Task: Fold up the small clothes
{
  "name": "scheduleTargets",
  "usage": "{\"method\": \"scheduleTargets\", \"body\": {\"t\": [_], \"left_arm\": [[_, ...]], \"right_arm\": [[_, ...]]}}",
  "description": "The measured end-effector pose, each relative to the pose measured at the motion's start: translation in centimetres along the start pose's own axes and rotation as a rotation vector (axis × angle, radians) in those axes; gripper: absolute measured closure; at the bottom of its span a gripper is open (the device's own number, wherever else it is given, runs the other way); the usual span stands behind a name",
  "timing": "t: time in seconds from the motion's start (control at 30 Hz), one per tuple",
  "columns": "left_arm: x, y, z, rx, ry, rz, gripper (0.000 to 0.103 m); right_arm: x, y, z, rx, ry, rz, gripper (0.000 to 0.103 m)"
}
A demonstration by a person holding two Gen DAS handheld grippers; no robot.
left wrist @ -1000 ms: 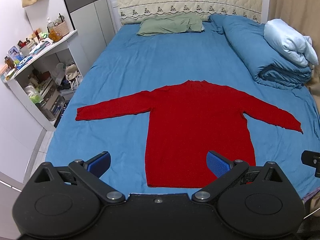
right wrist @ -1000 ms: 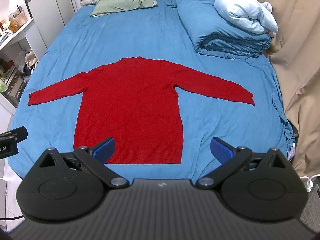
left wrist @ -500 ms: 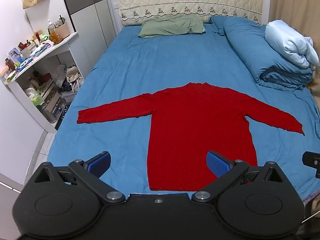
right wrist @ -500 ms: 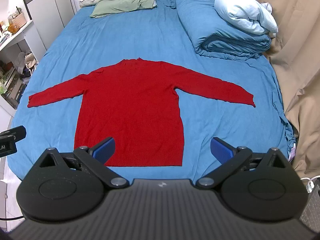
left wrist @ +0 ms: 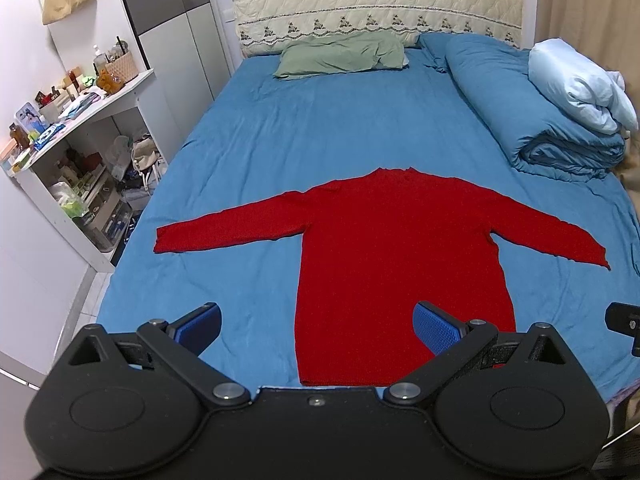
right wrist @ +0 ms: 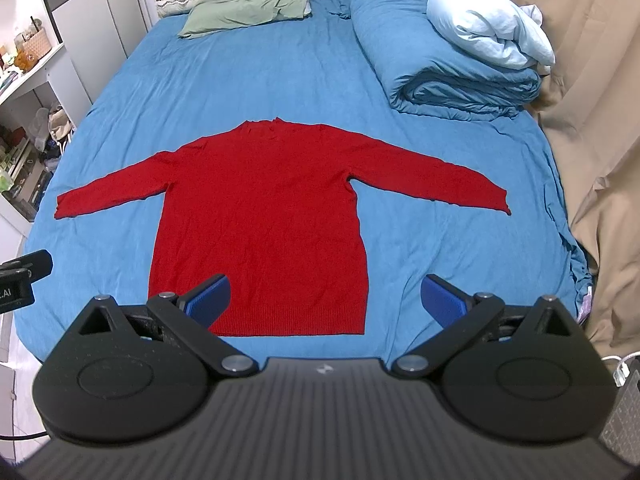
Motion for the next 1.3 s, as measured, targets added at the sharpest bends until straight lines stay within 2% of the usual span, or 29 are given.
{"method": "scheduleTargets", "body": {"t": [0.7,0.97,1.13,1.3], "left_arm": [[0.3,0.0,0.2,-0.005,-0.006,0.007,0.000],[0.5,-0.5,0.4,-0.027,-0.014,-0.001,0.000],[0.7,-2.8,0.2,-0.077,-0.019,-0.060,0.000],[0.2,-5.9,-1.2,-0.104,0.029,-0.105,0.000]], "right_arm": [[0.0,-0.2,0.1,-0.006,-0.001,-0.002,0.000],[0.5,-0.7,0.7,-0.033,-0.011,-0.015,0.000],[0.0,-2.2,1.5,-0.096,-0.018,-0.082,0.000],[-1.7,-3.9,0.9,-0.117,0.041,-0.160,0.000]]}}
Point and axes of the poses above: each gripper's, at about its wrist camera, not at the fingertips, and z roughly against the way its jaws point, x to its left, y to its underside, the point moved 10 cm from there along -z, roughly the way its jaws point, and after that the axes turned 6 degrees about -z, right-handed, at the moved point
